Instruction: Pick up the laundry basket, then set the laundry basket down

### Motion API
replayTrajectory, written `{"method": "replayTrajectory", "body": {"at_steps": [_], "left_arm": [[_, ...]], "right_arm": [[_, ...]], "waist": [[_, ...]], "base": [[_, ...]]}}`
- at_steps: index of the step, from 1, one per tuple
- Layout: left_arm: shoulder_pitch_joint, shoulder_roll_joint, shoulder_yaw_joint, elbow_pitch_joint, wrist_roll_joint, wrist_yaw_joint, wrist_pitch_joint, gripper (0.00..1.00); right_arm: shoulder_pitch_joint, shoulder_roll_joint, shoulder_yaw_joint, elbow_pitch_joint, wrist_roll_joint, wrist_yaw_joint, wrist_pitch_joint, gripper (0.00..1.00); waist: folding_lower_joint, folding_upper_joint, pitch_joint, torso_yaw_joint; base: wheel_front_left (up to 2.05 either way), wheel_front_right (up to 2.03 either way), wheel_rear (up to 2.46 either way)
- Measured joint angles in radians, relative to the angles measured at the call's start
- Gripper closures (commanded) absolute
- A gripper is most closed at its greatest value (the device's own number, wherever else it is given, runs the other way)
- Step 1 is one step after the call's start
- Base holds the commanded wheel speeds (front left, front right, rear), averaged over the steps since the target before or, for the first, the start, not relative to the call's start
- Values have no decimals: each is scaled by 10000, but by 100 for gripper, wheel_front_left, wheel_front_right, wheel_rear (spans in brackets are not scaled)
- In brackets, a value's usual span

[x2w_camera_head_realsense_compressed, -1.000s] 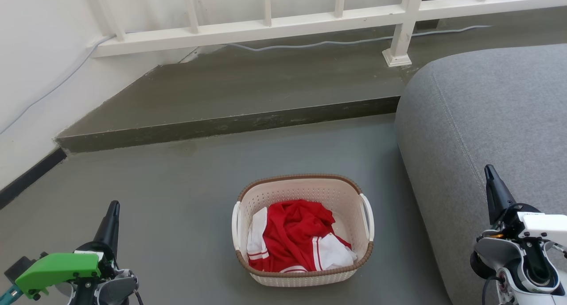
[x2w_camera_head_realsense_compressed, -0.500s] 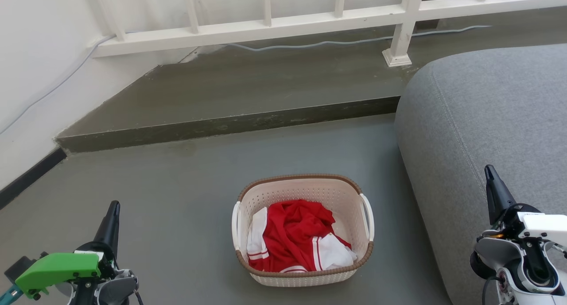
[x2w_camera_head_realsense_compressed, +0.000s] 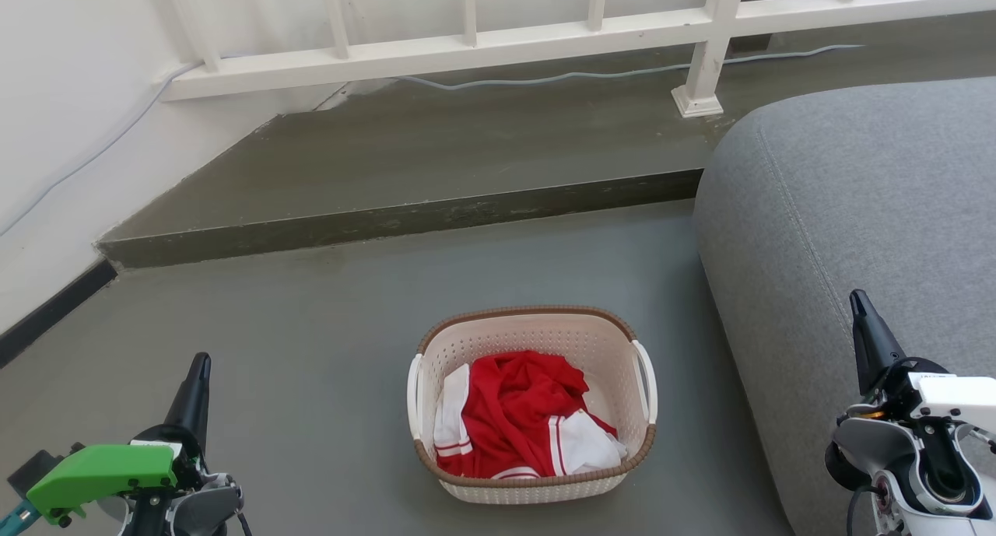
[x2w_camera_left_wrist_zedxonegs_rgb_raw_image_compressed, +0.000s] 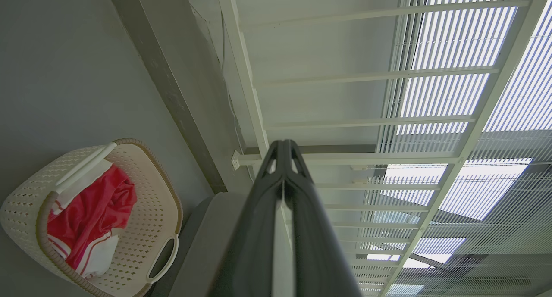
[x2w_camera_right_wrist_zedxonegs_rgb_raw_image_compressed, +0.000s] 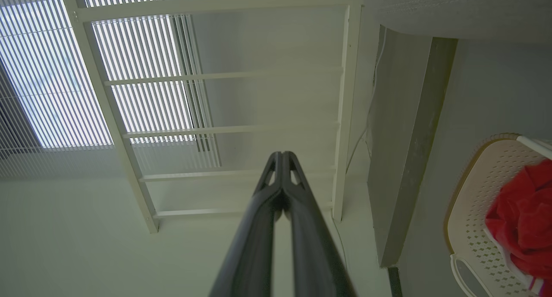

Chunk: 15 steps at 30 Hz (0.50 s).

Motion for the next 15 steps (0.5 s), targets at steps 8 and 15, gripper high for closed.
{"method": "replayTrajectory", "body": {"at_steps": [8, 15], "left_arm": [[0, 0, 2, 0, 0, 0, 0, 100], [0, -2, 2, -2, 0, 0, 0, 100]], "right_arm": [[-2, 2, -4, 0, 0, 2, 0, 100], [-6, 4, -8, -2, 0, 29, 0, 100]], "waist": [[0, 0, 1, -1], [0, 0, 1, -1]], "base": [[0, 0, 0], [0, 0, 0]]}}
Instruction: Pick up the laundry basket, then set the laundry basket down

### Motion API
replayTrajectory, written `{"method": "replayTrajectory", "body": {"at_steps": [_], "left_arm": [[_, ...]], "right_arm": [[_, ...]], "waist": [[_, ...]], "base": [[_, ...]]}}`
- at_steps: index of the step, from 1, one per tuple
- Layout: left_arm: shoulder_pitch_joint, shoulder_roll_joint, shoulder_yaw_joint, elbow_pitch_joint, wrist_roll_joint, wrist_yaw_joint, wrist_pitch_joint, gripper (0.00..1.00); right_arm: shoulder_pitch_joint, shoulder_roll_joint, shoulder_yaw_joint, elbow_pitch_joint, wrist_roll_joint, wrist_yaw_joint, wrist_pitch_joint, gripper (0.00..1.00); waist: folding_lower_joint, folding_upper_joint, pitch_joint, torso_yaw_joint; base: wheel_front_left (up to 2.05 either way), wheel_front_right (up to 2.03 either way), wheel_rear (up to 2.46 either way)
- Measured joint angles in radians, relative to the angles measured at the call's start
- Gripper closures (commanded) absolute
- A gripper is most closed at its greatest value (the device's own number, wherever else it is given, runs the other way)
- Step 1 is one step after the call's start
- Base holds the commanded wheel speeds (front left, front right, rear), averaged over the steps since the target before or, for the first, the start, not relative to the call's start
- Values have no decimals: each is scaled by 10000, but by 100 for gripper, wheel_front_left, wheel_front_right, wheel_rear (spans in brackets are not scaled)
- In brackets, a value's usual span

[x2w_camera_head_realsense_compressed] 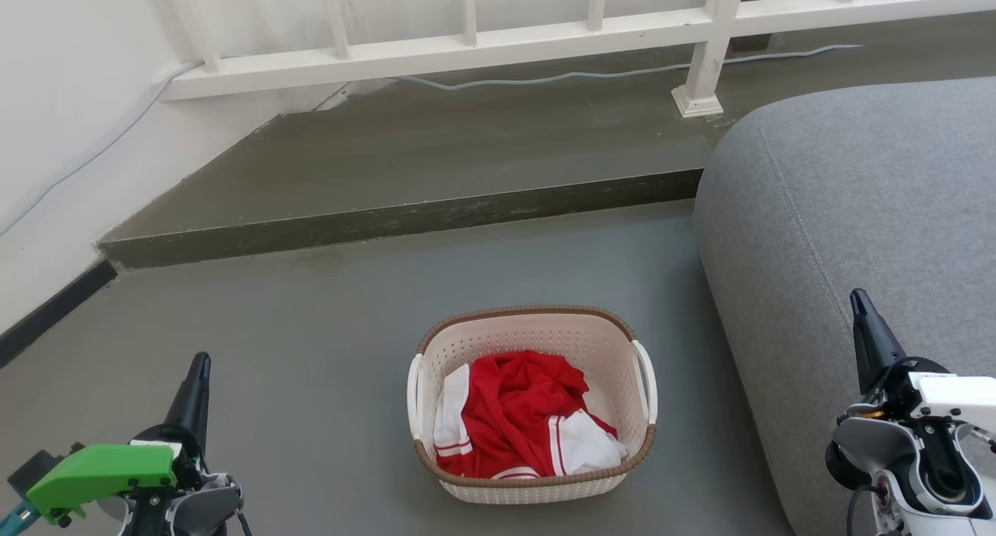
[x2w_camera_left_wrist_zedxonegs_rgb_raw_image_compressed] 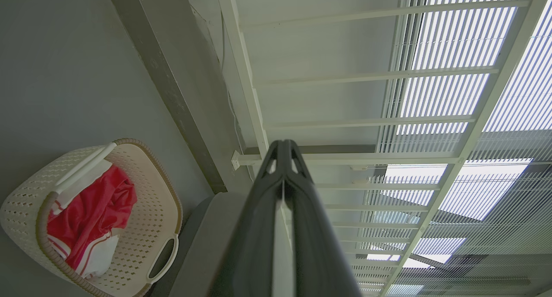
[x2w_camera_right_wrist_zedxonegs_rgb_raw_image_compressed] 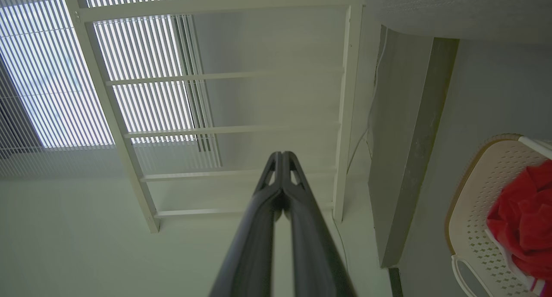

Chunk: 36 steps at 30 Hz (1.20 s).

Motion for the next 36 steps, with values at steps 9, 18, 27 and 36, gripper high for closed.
{"method": "replayTrajectory", "body": {"at_steps": [9, 18, 27, 36], "left_arm": [[0, 0, 4, -2, 0, 0, 2, 100], [0, -2, 6, -2, 0, 0, 2, 100], [0, -2, 10, -4, 0, 0, 2, 100], [0, -4, 12, -4, 0, 0, 2, 100]], "right_arm": [[-8, 2, -4, -2, 0, 13, 0, 100], [-11, 4, -12, -6, 0, 15, 0, 100], [-12, 6, -15, -8, 0, 15, 0, 100], [-12, 6, -21, -12, 0, 15, 2, 100]], "waist": [[0, 0, 1, 0], [0, 0, 1, 0], [0, 0, 1, 0], [0, 0, 2, 0]], "base": [[0, 0, 0], [0, 0, 0], [0, 0, 0], [0, 0, 0]]}}
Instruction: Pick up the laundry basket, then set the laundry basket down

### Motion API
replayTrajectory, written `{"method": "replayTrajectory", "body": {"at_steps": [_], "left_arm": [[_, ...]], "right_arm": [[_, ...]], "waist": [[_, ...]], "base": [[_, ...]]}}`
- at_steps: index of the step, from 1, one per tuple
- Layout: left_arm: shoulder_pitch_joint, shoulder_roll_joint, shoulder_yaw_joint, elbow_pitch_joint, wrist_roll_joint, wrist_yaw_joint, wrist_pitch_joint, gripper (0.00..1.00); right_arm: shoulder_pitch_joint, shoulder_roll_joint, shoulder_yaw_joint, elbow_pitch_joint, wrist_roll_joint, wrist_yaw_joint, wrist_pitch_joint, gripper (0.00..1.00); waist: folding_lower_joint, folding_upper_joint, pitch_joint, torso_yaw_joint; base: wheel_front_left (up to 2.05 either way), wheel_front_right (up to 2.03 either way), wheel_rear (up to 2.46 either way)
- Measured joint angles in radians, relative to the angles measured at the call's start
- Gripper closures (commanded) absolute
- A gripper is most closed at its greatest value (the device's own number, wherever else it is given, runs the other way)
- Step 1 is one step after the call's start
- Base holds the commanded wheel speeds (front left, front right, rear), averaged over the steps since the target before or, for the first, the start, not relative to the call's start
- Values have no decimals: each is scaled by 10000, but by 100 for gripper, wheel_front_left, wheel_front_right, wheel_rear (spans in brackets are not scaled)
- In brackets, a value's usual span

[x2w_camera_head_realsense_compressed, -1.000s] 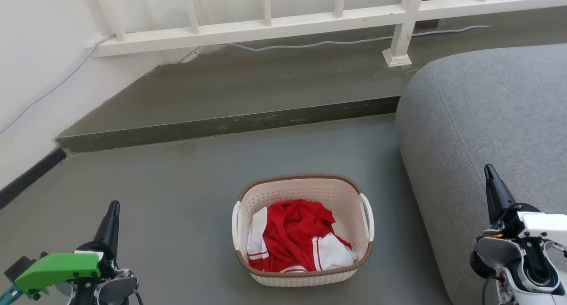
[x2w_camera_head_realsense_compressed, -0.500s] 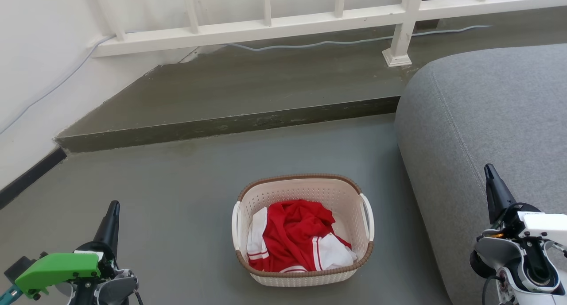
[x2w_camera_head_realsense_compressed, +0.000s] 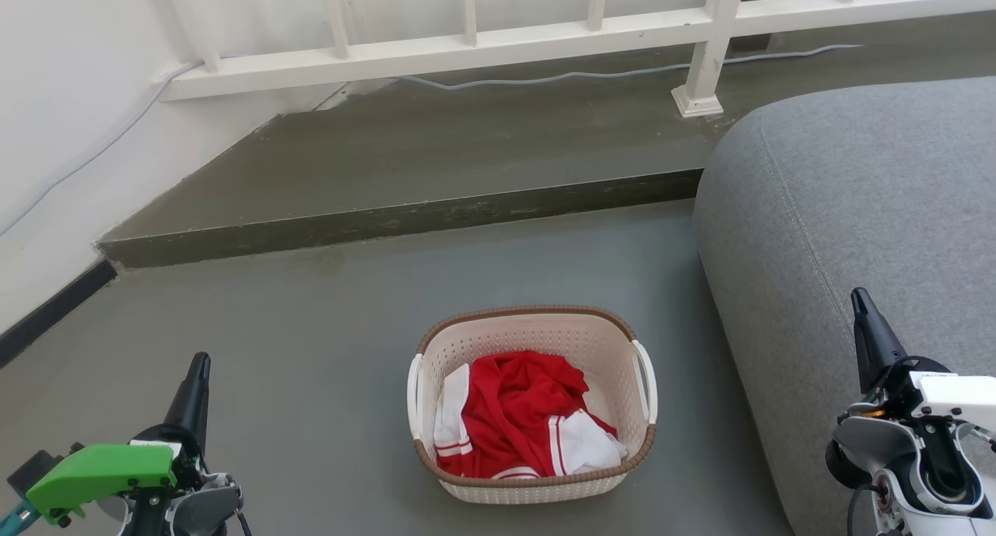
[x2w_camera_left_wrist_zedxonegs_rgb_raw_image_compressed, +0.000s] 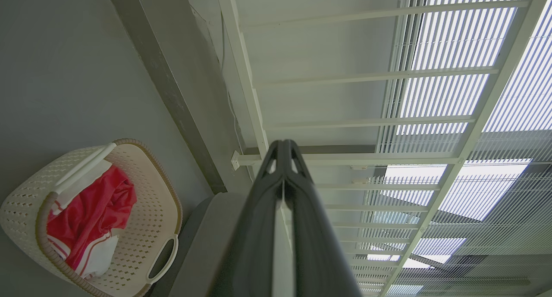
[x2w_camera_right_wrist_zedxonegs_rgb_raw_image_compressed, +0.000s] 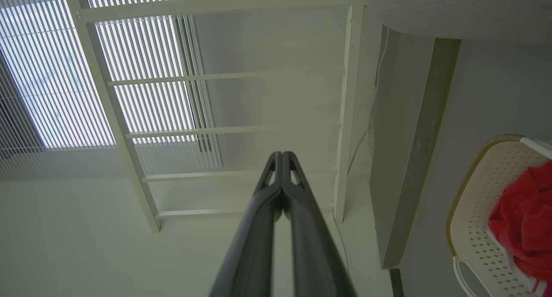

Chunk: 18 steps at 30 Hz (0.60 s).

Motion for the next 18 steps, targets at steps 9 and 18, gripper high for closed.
{"method": "replayTrajectory", "body": {"at_steps": [9, 18], "left_arm": [[0, -2, 4, -2, 0, 0, 0, 100], [0, -4, 6, -2, 0, 0, 44, 100]], "right_arm": [[0, 2, -6, -4, 0, 38, 0, 100], [-1, 4, -13, -4, 0, 38, 0, 100]], "waist": [[0, 0, 0, 0], [0, 0, 0, 0]], "base": [[0, 0, 0], [0, 0, 0]]}}
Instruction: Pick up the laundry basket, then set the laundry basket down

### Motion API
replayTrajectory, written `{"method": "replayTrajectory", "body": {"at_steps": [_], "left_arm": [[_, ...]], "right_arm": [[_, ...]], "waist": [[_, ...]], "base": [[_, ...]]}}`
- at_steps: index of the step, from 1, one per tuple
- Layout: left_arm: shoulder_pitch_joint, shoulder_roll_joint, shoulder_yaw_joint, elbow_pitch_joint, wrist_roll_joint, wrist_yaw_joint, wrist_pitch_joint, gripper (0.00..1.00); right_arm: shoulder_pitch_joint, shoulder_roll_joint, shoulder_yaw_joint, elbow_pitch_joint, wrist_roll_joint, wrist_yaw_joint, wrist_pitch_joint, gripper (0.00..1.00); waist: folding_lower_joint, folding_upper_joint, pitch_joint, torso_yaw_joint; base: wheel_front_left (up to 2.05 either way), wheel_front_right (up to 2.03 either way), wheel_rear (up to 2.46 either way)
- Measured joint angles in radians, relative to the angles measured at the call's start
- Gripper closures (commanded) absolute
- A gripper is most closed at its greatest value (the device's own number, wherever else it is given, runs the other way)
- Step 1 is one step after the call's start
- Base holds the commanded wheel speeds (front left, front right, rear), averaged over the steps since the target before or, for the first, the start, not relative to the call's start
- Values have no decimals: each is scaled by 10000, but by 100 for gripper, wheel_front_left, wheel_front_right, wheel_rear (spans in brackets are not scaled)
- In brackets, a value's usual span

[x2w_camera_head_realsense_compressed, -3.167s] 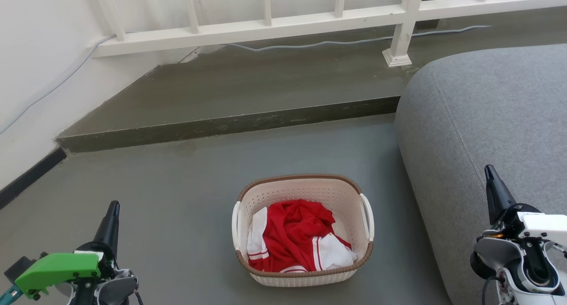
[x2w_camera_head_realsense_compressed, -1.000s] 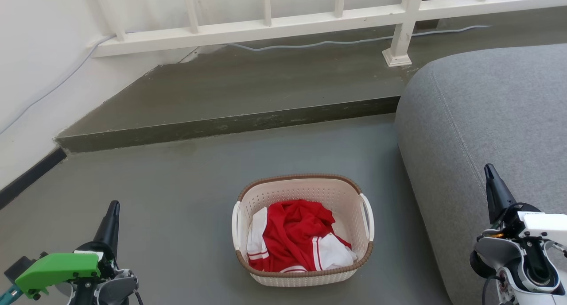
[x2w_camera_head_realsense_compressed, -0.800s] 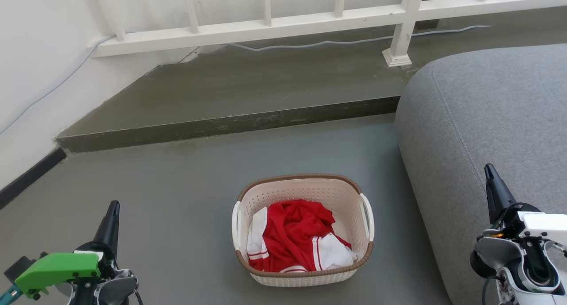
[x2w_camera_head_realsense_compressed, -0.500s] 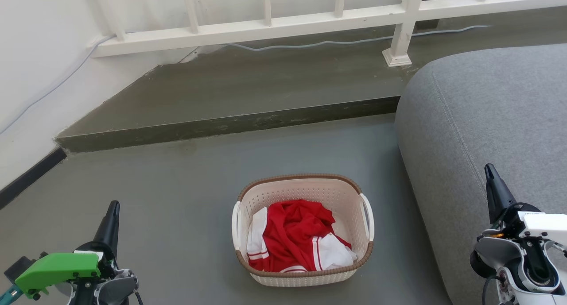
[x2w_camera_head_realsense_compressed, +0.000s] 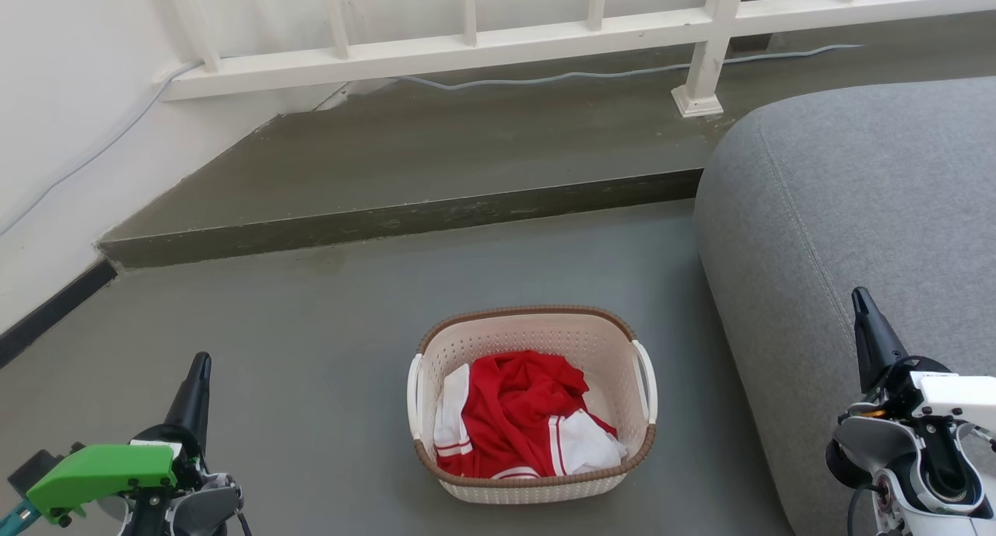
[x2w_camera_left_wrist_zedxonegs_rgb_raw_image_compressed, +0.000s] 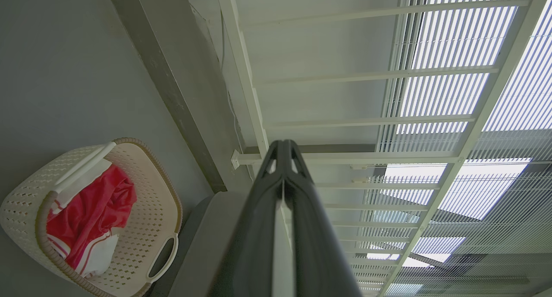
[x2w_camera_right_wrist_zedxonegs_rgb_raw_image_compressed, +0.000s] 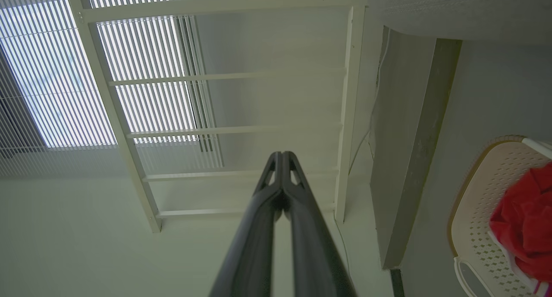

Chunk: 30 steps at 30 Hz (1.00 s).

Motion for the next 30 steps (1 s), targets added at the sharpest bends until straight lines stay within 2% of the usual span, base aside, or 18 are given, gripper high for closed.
{"method": "replayTrajectory", "body": {"at_steps": [30], "left_arm": [[0, -4, 8, -2, 0, 0, 0, 100]], "right_arm": [[0, 6, -19, -4, 0, 0, 8, 100]], "waist": [[0, 0, 1, 0]], "base": [[0, 0, 0]]}}
